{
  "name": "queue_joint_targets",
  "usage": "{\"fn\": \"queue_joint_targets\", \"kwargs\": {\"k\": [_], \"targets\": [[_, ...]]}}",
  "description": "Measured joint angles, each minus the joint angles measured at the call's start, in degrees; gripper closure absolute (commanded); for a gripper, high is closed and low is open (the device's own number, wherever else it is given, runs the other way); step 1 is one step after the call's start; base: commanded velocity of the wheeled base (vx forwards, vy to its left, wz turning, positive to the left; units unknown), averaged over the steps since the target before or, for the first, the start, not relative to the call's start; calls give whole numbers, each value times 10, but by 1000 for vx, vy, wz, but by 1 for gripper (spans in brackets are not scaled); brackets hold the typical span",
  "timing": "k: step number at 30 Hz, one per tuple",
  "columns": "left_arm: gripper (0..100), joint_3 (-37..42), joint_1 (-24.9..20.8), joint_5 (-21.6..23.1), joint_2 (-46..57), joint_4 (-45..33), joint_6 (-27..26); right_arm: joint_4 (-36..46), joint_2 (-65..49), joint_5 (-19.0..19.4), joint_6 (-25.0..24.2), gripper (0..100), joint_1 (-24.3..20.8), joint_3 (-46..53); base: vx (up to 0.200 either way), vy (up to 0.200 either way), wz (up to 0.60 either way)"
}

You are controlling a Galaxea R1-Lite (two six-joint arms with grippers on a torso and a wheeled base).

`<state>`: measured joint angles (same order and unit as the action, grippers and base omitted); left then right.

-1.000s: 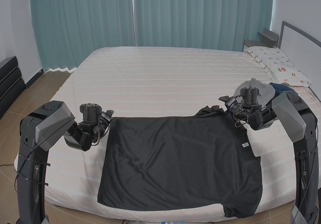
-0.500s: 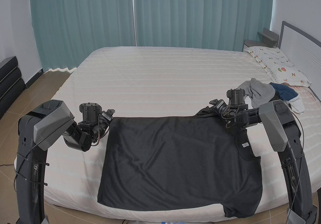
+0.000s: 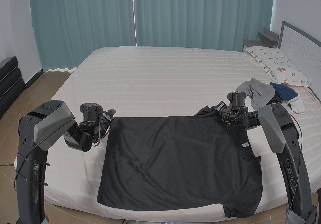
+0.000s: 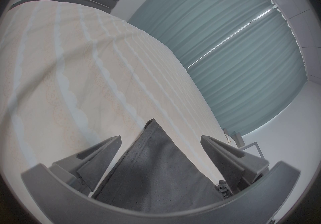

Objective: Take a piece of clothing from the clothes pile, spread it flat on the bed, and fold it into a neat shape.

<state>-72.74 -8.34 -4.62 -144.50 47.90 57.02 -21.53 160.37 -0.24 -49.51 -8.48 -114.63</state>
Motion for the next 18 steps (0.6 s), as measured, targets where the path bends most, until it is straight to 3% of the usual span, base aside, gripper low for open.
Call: {"fn": "queue_joint_targets", "kwargs": {"k": [5,10,18], "targets": [[0,0,0,0,0,0,0,-20,1,0,2,100,3,0,0,0,0],[0,0,0,-1,0,0,0,-110,-1,-4,8,100,7,0,0,0,0],[0,-1,0,-1,0,0,0,-153,-5,-8,48,100,11,0,0,0,0]]}}
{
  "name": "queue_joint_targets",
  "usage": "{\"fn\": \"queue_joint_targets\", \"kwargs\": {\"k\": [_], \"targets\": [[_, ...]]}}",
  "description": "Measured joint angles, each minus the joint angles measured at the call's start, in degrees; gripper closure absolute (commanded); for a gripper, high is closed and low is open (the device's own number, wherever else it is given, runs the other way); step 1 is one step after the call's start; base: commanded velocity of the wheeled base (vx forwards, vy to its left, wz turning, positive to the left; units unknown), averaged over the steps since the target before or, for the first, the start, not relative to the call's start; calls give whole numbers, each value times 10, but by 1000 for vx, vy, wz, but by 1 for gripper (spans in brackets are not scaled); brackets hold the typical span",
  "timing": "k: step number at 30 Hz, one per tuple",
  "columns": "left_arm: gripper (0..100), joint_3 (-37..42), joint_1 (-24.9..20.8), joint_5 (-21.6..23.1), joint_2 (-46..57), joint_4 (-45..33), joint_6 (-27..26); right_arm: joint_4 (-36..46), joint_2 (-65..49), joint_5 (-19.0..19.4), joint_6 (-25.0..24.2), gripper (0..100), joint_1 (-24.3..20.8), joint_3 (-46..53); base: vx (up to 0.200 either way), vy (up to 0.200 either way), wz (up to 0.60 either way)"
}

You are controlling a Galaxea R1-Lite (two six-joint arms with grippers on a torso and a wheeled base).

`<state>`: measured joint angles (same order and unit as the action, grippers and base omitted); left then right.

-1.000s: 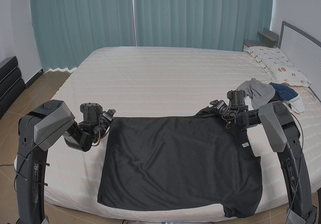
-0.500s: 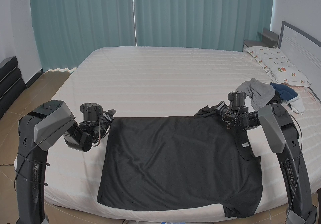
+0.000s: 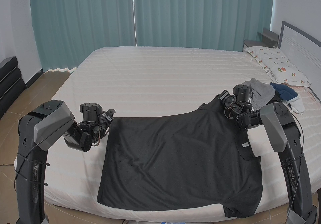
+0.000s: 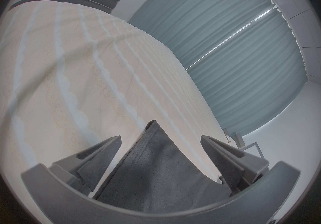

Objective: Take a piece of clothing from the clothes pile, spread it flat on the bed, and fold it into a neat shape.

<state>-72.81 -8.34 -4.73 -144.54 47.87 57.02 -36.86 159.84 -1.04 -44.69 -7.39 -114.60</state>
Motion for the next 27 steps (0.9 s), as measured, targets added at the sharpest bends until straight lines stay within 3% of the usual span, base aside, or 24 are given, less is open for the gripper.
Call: {"fn": "queue_joint_targets", "kwargs": {"k": [6,7,21,27], "targets": [[0,0,0,0,-1,0,0,-17,19,-1,36,100,5,0,0,0,0],[0,0,0,0,-1,0,0,-17,23,-1,39,0,6,0,0,0,0],[0,0,0,0,-1,0,0,-12,20,0,43,0,28,1,0,0,0],[0,-1,0,0,-1,-1,0,-9,-7,6,43,0,46,46,0,0,0]]}}
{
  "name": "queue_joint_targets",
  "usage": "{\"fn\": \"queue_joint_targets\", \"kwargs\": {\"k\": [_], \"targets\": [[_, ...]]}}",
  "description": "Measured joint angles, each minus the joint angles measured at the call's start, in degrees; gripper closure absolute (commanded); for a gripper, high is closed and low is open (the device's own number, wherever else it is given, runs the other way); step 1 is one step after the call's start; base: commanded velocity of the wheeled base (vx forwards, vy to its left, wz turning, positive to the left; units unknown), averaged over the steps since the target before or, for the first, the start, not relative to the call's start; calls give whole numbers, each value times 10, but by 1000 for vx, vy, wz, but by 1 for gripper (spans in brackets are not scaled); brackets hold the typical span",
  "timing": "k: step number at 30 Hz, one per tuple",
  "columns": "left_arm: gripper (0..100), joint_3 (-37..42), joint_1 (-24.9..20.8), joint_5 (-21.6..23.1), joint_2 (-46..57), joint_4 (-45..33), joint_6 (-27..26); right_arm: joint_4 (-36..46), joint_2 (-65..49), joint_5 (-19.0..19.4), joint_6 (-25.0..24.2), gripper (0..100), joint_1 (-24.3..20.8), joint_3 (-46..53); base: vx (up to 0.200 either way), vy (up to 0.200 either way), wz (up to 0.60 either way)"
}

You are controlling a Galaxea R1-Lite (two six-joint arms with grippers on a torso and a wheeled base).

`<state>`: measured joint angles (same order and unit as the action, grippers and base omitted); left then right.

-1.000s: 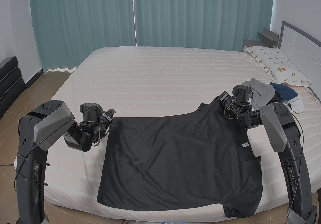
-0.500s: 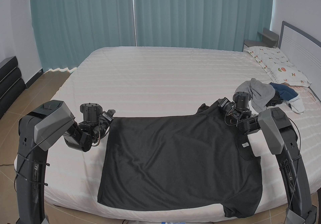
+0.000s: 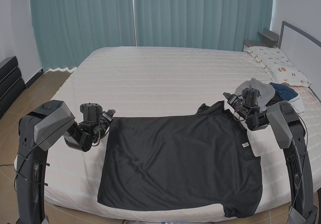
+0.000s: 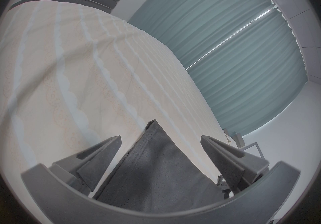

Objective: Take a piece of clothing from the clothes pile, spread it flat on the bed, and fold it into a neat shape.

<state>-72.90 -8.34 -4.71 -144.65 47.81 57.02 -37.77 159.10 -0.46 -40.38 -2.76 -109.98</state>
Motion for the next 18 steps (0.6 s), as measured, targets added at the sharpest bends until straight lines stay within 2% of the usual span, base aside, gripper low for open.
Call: {"fn": "queue_joint_targets", "kwargs": {"k": [8,13,18], "targets": [[0,7,0,0,4,1,-3,-16,-52,11,0,0,26,131,0,0,0],[0,25,-1,0,22,4,-7,-75,-105,31,-2,0,35,269,0,0,0],[0,53,-7,0,51,4,-9,-152,-168,66,-3,0,39,423,0,0,0]]}}
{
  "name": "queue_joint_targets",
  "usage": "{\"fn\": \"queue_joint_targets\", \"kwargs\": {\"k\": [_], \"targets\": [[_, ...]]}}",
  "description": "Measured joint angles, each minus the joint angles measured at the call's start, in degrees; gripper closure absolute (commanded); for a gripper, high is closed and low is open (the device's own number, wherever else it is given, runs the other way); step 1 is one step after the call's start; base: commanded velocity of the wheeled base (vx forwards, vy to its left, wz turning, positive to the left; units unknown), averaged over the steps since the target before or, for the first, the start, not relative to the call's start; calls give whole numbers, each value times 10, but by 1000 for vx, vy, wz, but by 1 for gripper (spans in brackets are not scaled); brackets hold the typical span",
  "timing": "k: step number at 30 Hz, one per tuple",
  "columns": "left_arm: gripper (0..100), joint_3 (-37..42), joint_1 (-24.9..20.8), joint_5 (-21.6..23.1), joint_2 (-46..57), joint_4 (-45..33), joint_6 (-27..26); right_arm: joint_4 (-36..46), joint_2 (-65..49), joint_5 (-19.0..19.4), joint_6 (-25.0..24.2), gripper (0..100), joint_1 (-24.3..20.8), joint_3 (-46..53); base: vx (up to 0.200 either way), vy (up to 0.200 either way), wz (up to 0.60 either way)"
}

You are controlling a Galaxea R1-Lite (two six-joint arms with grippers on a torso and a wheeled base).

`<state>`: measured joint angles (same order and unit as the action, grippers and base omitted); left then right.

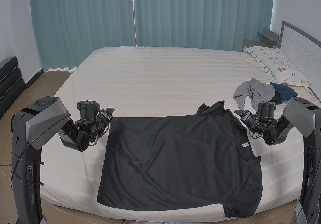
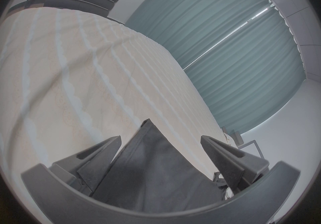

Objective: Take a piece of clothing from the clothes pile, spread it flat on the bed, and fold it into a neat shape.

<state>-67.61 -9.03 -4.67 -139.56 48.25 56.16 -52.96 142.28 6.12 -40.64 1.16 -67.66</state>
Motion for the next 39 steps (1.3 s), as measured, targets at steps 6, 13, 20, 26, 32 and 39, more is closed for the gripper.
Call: {"fn": "queue_joint_targets", "kwargs": {"k": [6,13,20,26,32,39], "targets": [[0,76,-9,3,42,14,3,-59,-75,30,-2,0,2,162,0,0,0],[0,256,-23,10,98,77,16,-96,-158,50,-22,0,-4,314,-114,0,0],[0,435,-44,26,145,180,35,-147,-215,91,-97,0,-10,438,-200,0,0],[0,492,-59,41,168,216,45,-249,-228,122,-129,0,-13,514,-133,0,0],[0,503,-66,47,175,221,48,-296,-203,129,-133,0,-14,543,0,0,0],[0,504,-77,59,178,221,65,-326,-184,130,-133,0,-16,560,0,-86,0]]}}
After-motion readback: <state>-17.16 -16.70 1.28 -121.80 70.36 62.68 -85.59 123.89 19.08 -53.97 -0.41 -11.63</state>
